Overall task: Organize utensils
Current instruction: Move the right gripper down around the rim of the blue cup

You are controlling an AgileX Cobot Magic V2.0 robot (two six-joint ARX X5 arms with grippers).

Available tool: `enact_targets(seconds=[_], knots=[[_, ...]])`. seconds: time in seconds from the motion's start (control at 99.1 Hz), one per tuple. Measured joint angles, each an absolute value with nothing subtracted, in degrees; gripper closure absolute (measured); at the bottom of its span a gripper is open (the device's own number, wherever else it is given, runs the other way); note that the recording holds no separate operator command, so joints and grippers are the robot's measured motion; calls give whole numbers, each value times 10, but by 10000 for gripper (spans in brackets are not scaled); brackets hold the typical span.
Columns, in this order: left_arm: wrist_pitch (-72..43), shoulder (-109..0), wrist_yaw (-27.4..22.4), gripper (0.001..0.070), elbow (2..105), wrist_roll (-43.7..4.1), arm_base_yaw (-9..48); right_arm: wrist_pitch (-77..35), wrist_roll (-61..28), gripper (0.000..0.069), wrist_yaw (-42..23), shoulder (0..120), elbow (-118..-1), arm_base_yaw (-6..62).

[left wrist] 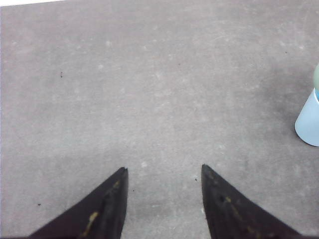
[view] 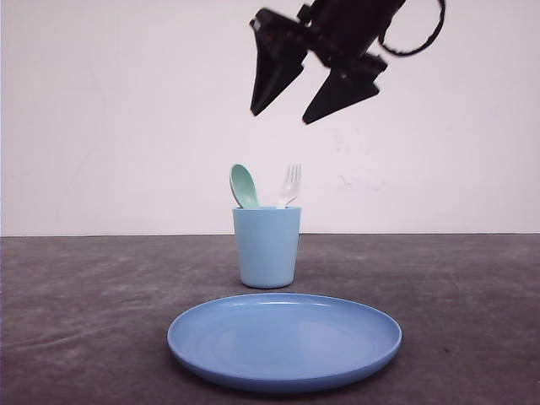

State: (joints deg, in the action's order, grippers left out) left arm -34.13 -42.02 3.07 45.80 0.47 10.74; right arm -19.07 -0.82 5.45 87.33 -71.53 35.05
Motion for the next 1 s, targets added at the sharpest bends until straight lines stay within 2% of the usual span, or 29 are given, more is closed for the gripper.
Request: enact_targets(seconds=[0.333,0.495,0.636,0.828,0.908,0.999], knots=[[-341,-420,31,433,458,5,107,-300,4,160,19,839,-715,339],[-341,-420,31,433,458,7,107,-304,4,160,18,804,-704,312],[-341,-420,31,433,458,11,107,-286,4,160,35,770,-660,291],[-341,-420,31,433,458,15,107,-173,15,157,66,756,-557,289],[-341,-420,31,433,458,16,107,-124,25,122,77,757,-512,289],[-341,-420,31,433,458,15,107,-79,33,26,86,758,-468,289]])
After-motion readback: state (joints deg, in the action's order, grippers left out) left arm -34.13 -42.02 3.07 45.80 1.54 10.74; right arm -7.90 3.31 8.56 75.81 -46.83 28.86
